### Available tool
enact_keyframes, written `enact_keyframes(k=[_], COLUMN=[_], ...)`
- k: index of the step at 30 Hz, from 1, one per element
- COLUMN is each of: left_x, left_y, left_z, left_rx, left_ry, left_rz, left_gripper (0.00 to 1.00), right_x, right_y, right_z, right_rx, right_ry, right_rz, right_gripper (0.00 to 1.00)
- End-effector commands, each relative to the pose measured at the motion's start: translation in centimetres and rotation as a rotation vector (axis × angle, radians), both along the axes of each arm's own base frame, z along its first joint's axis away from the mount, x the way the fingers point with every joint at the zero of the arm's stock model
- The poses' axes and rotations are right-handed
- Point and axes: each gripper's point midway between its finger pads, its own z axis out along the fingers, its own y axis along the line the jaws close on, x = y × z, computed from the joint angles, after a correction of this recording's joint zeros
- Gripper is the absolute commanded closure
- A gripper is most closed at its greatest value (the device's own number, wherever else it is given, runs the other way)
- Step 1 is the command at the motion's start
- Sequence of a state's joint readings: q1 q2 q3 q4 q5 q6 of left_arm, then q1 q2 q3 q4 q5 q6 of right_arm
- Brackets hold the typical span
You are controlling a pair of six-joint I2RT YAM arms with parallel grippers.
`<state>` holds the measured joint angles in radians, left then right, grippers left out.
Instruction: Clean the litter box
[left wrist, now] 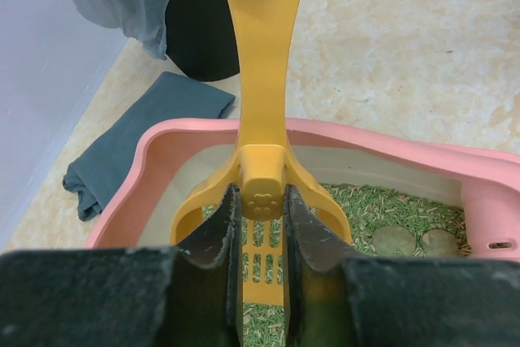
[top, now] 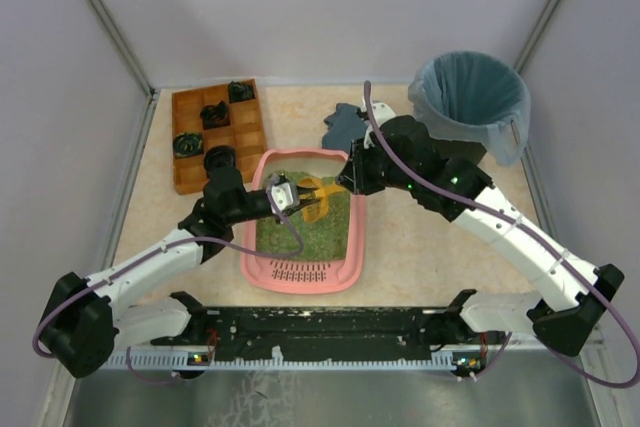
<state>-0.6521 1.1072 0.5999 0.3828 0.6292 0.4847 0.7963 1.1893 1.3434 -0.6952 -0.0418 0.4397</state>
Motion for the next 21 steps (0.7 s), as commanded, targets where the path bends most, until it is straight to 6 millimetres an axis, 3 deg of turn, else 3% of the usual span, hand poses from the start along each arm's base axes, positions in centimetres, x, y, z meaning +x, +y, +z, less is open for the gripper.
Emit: enact_keyframes(k=[1, 4, 5, 8, 11, 16, 21], left_x=[0.4, 0.2, 0.1, -0.3, -0.7, -1.8, -2.8], left_y=[-0.5, -0.7, -0.7, -0.6, -0.5, -0.3, 0.0], left_z=[1.9, 2.4, 2.6, 2.6, 2.5, 1.7, 1.7], left_rx=[-0.024, -0.039, -0.045, -0.073, -0.105, -0.141, -0.194], left_ry=[-0.06, -0.041, -0.03, 0.017, 0.078, 0.156, 0.199], left_rz=[-0.007, -0.016, -0.018, -0.012, -0.003, 0.014, 0.031], left_gripper=[0.91, 1.0, 1.0, 1.0, 1.0, 1.0, 1.0], right_x=[-0.6, -0.4, -0.2, 0.3, 0.4, 0.5, 1.2], right_y=[1.2, 0.9, 0.6, -0.2, -0.3, 0.6, 1.6], right_z=[3.8, 3.5, 3.5, 3.8, 4.1, 4.1, 2.0], right_rx=[0.121, 0.112, 0.107, 0.115, 0.165, 0.297, 0.423], right_ry=[-0.072, -0.072, -0.076, -0.108, -0.144, -0.164, -0.169], right_rz=[0.043, 0.024, 0.005, -0.048, -0.057, -0.071, -0.1], right_gripper=[1.0, 1.0, 0.96, 0.66, 0.48, 0.42, 0.46])
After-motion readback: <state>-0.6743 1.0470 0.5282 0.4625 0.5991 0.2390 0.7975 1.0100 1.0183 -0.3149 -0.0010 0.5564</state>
